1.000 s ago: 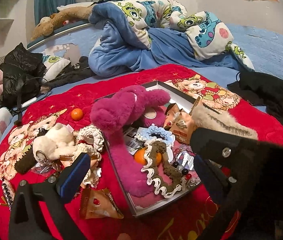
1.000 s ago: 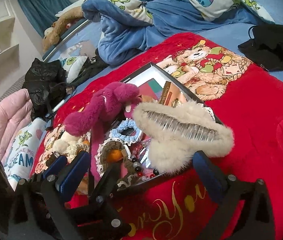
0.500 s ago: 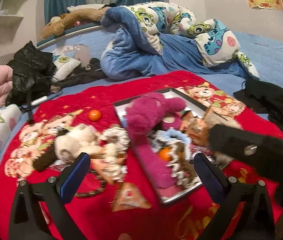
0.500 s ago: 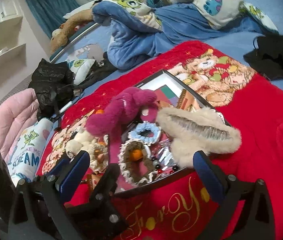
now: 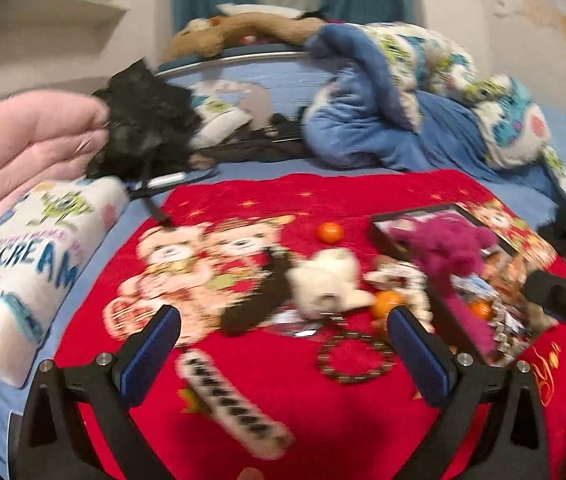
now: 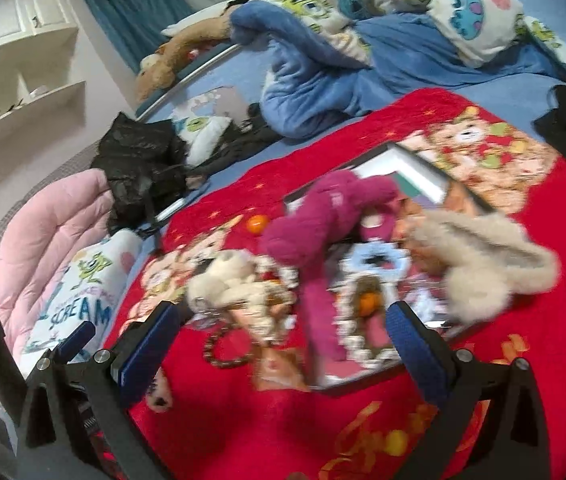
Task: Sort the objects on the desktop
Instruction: 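Move both open grippers back over the pile of items, then grasp the white fluffy hair clip with the left gripper while the right gripper grasps the triangular chocolate packet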
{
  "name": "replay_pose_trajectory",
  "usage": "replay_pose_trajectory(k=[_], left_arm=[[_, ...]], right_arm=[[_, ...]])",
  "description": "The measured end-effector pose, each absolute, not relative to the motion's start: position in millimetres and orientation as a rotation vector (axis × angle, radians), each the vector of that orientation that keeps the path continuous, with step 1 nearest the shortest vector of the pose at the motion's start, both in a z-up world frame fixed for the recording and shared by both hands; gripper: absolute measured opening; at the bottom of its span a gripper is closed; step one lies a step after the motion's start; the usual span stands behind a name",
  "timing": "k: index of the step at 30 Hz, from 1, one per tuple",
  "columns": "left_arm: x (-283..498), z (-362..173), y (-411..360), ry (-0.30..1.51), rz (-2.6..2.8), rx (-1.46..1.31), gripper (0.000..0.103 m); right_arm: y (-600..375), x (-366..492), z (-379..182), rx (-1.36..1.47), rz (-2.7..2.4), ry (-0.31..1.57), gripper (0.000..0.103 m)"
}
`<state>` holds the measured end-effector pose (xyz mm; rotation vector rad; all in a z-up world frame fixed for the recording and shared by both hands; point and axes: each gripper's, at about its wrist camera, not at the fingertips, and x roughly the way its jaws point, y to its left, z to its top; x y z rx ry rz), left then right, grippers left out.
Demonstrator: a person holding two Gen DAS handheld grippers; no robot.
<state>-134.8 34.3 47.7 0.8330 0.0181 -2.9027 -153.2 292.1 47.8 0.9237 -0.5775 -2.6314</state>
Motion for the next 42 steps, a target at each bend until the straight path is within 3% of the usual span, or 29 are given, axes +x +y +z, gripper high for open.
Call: replay_pose_trajectory(k=[8,19,33,37,42], left_arm=[[-130,43,-9,0.023,-2.837,0.861,0.103],[-144,-3,-11,-0.138,-2.774,1.021,0.103],[-159,-43,-18,-0.097,-2.713,1.199,0.103],[-163,-52,-18,-0.074,-2.708,1.233,0.103],[-162,-55,-19,-0.037,-2.707,1.248,0.103]], right_arm=[[236,-163,44,0.931,-2.560,-0.487,0.103],[217,-176,19,1.056,-2.503,-0.429,0.103],[203,-182,-8,1.206,-2.474,-0.321,0.103],[199,-184,-16,1.269,-2.473,-0.278,0.085],[201,-185,-19,1.307,-2.479,-0.275,0.085]])
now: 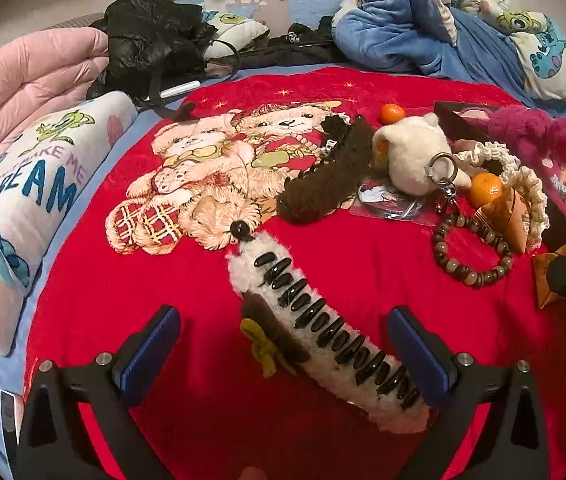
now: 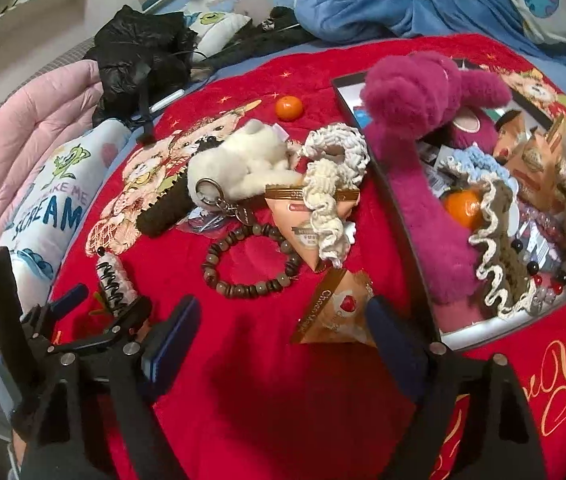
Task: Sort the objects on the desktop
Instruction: 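Grasp the white fluffy hair clip with the left gripper while the right gripper grasps the triangular chocolate packet, then lift the hair clip with the left gripper while the right gripper carries the packet toward the box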
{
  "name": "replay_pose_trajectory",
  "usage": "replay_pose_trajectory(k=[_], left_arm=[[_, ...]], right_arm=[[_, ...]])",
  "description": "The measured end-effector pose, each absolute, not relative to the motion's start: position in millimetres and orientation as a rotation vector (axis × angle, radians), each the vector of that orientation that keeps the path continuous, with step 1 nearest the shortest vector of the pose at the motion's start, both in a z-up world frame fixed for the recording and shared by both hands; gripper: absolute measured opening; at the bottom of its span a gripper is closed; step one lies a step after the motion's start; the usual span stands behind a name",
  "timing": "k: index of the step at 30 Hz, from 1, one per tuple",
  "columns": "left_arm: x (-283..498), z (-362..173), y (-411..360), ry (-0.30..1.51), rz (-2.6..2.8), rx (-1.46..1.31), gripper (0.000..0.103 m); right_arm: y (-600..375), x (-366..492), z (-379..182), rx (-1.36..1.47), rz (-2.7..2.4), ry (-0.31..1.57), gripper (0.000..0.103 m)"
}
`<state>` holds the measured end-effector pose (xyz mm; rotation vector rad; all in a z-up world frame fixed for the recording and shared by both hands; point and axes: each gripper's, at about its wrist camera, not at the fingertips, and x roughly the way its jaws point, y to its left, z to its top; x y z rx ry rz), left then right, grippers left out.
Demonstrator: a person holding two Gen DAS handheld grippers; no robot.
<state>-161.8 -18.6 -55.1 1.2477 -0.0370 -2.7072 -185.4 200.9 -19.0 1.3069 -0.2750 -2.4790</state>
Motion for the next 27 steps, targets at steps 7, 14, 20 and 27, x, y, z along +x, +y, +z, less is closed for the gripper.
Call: replay_pose_trajectory(k=[7,14,20,27], left_arm=[[-154,-68,-28,0.166,-2.632,1.364,0.103],[-154,-74,-19,0.128,-2.632,1.357,0.103],[-155,-75,-18,0.122,-2.638,1.355,0.103],[-152,-74,-17,0.108,-2.633,1.363,0.103]], right_arm=[[205,-186,-26,1.353,-2.483,-0.280,0.083],[201,-183,-32,1.364,-2.498,-0.215,0.084],[196,-185,-39,1.384,-2.536,-0.154,0.051],[205,-187,-45,1.402,-2.537,-0.203,0.039]])
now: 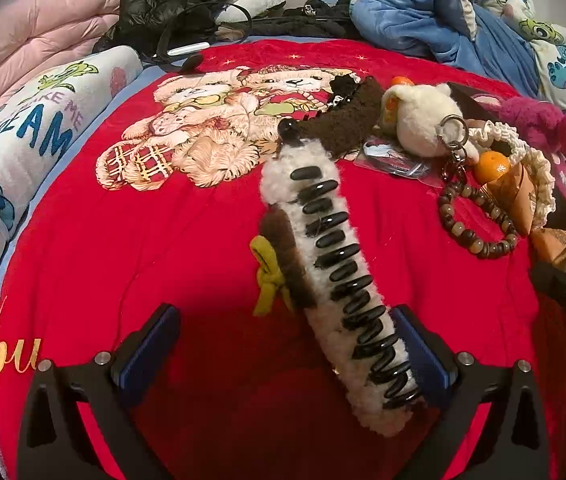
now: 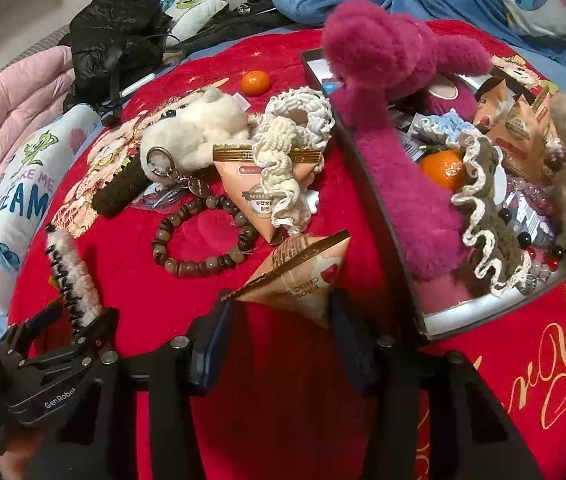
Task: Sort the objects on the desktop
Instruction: 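Lift the hair clip with the left gripper while the right gripper carries the packet toward the box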
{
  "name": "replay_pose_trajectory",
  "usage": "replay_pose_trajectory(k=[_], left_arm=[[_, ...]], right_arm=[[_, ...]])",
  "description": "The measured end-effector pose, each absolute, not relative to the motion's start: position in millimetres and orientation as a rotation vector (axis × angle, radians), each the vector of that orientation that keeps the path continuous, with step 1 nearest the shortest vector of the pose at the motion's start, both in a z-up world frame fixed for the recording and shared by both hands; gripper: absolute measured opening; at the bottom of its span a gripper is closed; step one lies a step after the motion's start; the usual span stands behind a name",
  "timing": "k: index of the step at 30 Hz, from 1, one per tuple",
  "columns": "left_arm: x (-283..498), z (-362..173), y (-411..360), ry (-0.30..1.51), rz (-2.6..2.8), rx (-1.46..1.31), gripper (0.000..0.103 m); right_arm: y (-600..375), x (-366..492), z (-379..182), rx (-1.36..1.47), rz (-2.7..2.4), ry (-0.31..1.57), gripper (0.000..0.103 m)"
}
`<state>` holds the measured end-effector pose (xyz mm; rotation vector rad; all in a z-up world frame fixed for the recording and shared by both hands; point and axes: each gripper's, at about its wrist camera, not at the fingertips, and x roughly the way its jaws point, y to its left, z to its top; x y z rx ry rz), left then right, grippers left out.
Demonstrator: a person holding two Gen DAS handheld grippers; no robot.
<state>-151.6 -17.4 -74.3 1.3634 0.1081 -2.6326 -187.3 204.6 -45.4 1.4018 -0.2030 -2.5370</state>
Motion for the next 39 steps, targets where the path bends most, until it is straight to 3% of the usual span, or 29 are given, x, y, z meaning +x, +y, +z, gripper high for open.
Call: replay_pose_trajectory(k=[2,6,12,19,21,39], left_arm=[[-152,-74,-17,0.102,-2.630,1.369,0.103],[-151,-71,-14,0.084,-2.653,1.361,0.094],[-146,-64,2,0.004,-2.724,1.340,0.049],[-145,-62,5,-0.007,-2.742,1.331,0.037],[-144,-62,5,-0.010,-2.746,1.324,0.029],[-131,-25,19,-0.021,-2.815,1.200,0.026]], right_arm=[[205,-187,-46,1.394,-2.560,-0.192,0.022],[206,-186,-46,1.368,-2.555,-0.202,0.019],[202,-184,-42,1.348,-2.559,-0.172,0.017],[196,-181,-40,1.327,-2.551,-0.149,0.016],[195,-181,-39,1.321,-2.553,-0.151,0.016],[187,-166,-8,1.189,-2.614,-0.063,0.015]])
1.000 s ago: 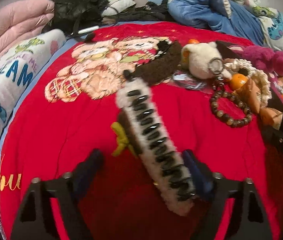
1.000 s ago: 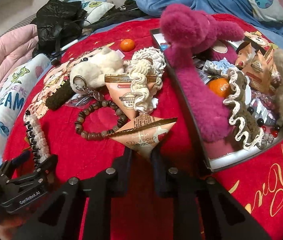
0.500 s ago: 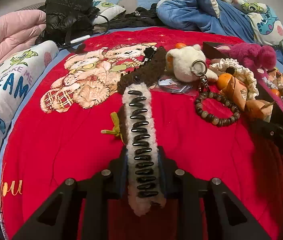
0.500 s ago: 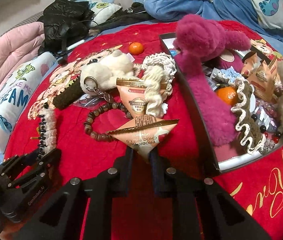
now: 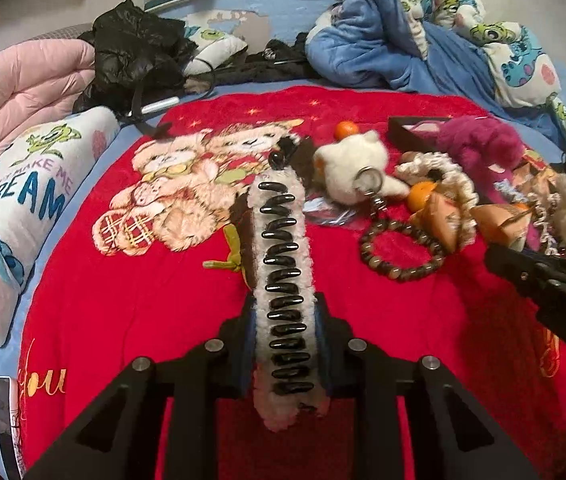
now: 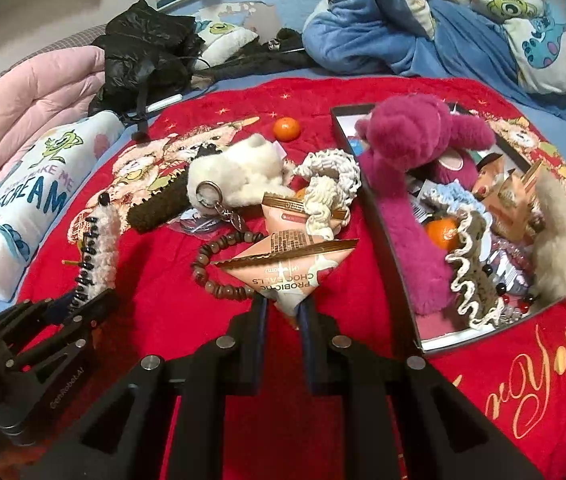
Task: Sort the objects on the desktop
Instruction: 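Lift the hair clip with the left gripper while the right gripper carries the packet toward the box, then lower the packet into the box and open the right gripper while the left gripper lowers the hair clip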
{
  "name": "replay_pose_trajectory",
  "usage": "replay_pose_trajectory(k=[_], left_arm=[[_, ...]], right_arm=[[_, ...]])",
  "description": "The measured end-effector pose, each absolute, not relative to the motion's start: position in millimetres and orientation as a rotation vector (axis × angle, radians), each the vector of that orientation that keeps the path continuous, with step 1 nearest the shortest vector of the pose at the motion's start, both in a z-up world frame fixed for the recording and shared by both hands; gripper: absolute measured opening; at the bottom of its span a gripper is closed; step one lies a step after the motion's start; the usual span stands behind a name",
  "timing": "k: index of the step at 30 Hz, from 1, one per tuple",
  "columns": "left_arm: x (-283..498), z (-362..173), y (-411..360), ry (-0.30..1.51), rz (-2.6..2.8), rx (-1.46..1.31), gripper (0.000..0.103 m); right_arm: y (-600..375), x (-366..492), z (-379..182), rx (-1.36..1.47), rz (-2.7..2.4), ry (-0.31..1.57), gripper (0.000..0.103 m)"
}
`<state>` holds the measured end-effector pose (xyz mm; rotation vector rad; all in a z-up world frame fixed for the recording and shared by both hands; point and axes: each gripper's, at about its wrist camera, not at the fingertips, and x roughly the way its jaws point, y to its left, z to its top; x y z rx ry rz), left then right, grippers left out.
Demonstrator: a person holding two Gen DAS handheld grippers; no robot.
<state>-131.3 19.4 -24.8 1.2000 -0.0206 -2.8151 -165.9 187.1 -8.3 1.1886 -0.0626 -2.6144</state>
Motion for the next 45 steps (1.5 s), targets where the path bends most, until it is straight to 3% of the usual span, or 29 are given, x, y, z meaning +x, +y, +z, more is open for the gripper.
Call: replay_pose_trajectory(k=[10,23,34,45], left_arm=[[-129,-8,76,-0.018,-2.913,1.187,0.026],[-115,10,196,-0.091,-3.151,1.173,0.026],[-117,11,224,0.061,-3.220,1.207,0.026],[-124,9,232,0.018,-3.217,1.169,0.026]], right_arm=[[222,-153,7,1.155,-2.669,-0.099,0.014],[337,-128,22,1.167,-2.863,-0.185,0.014],[396,-105,23,1.138,-2.895,-0.229,0.015],[395,-111,19,1.101,-2.844,-0.257,0.015]])
